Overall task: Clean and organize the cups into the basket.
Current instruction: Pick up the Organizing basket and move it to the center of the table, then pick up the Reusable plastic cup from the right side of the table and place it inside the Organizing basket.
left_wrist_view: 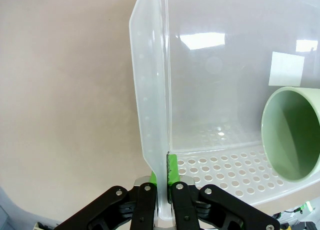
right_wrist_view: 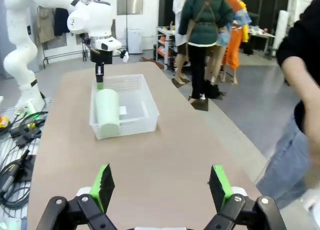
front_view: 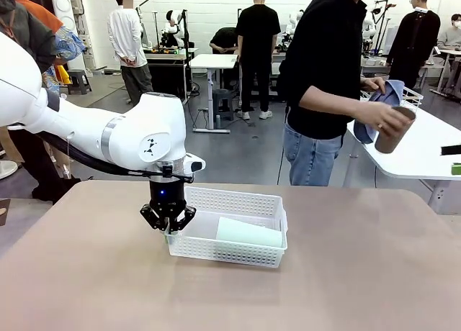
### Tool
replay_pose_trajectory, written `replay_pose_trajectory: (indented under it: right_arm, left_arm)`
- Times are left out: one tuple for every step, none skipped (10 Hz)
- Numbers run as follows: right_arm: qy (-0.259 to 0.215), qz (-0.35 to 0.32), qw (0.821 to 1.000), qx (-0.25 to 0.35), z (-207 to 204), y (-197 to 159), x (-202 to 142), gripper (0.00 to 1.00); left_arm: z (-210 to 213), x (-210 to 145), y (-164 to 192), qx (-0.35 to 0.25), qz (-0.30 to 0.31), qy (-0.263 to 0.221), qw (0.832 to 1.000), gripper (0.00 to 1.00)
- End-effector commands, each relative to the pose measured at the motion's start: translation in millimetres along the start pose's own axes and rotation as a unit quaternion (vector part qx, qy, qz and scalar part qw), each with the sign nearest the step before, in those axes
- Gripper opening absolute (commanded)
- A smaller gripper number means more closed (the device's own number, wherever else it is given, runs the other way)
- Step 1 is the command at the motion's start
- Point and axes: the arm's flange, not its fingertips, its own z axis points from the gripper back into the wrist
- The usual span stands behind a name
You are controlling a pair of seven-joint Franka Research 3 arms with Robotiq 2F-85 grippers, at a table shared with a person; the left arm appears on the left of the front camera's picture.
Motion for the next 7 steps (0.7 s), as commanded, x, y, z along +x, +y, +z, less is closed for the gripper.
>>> replay_pose_trajectory:
  right_arm:
    - [0.017, -0.007, 1.0, -0.01, -9.1, 8.4, 17.5, 1.0]
    - [0.0, 0.0, 1.0, 0.0, 0.0, 0.0, 0.0, 1.0]
    - [0.0, 0.0, 1.0, 0.0, 0.0, 0.0, 0.0, 1.0]
    - [0.0, 0.0, 1.0, 0.0, 0.0, 0.0, 0.0, 1.0]
    - [0.0, 0.0, 1.0, 0.0, 0.0, 0.0, 0.0, 1.0]
    - [0.0, 0.0, 1.0, 0.0, 0.0, 0.0, 0.0, 1.0]
    - [0.0, 0.0, 1.0, 0.0, 0.0, 0.0, 0.0, 1.0]
  left_arm:
    - [0.3, -1.0, 0.2, 0.001, -0.002, 0.0, 1.0, 0.0]
    - [0.3, -1.0, 0.2, 0.001, -0.002, 0.0, 1.0, 0.0]
    - [0.3, -1.0, 0.2, 0.001, -0.002, 0.0, 1.0, 0.0]
    - [0.3, -1.0, 0.2, 0.001, -0.002, 0.0, 1.0, 0.0]
    - [0.3, -1.0, 0.2, 0.001, -0.002, 0.0, 1.0, 0.0]
    - [0.3, -1.0, 0.2, 0.001, -0.002, 0.0, 1.0, 0.0]
    - [0.3, -1.0, 0.2, 0.001, -0.002, 0.0, 1.0, 0.0]
